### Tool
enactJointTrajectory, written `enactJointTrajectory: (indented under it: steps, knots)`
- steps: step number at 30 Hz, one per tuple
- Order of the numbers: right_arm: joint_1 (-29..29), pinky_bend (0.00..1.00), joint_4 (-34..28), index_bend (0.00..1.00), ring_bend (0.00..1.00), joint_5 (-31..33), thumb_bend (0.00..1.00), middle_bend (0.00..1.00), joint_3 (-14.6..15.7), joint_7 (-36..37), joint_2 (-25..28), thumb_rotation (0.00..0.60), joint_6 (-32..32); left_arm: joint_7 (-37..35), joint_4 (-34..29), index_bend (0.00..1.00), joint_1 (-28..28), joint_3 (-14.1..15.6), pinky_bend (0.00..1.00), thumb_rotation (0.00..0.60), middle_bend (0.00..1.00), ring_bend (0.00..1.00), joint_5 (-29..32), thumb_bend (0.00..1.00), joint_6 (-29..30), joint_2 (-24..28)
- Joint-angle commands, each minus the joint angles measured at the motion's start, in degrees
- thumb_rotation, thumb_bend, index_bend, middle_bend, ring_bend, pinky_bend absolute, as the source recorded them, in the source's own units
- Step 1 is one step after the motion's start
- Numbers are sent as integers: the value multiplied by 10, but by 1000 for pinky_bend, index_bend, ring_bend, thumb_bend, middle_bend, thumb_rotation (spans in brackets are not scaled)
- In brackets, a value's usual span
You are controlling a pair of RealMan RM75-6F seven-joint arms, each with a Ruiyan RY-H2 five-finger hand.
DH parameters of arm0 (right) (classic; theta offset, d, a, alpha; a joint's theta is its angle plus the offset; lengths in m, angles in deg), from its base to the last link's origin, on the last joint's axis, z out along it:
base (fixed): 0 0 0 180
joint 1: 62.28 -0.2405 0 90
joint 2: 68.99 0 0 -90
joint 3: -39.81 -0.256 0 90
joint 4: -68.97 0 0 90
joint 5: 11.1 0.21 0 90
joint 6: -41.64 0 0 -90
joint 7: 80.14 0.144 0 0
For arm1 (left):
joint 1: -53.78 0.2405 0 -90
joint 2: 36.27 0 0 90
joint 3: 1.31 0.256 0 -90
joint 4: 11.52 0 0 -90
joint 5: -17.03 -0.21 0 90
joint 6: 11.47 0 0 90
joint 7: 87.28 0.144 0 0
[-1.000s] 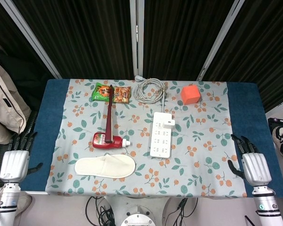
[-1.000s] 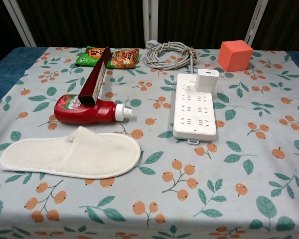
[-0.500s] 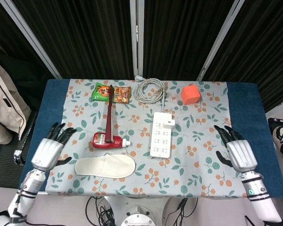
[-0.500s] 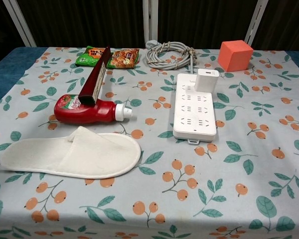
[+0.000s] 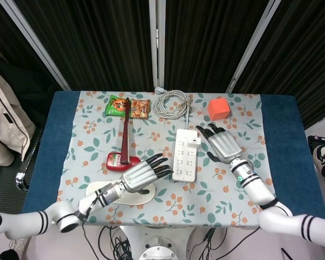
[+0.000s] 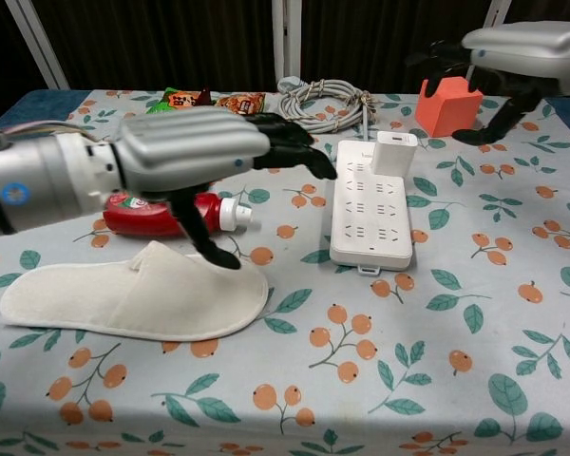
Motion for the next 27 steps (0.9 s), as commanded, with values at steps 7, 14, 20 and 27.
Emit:
enactJointTrajectory:
  steps: [7, 14, 20, 27]
  knots:
    - [-77, 272, 87, 20, 95, 78, 294, 234, 14, -59, -67, 600, 39, -33, 108, 144, -69, -6, 64, 600, 152, 37, 19, 76, -33, -91]
    - [-97, 272, 129, 23, 95, 88, 294, 233, 32, -52, -90, 600, 47, -29, 171, 131, -84, 6, 63, 600, 122, 37, 37, 74, -31, -136]
    - [-110, 273, 161, 35, 111, 86, 294, 240, 43, -40, -110, 600, 54, -26, 200, 131, -88, 16, 63, 600, 119, 37, 47, 73, -25, -152]
    - [-122, 300, 197, 141, 159, 77, 315, 309, 53, -23, -135, 600, 59, -30, 210, 131, -90, 25, 63, 600, 119, 37, 56, 74, -13, -158]
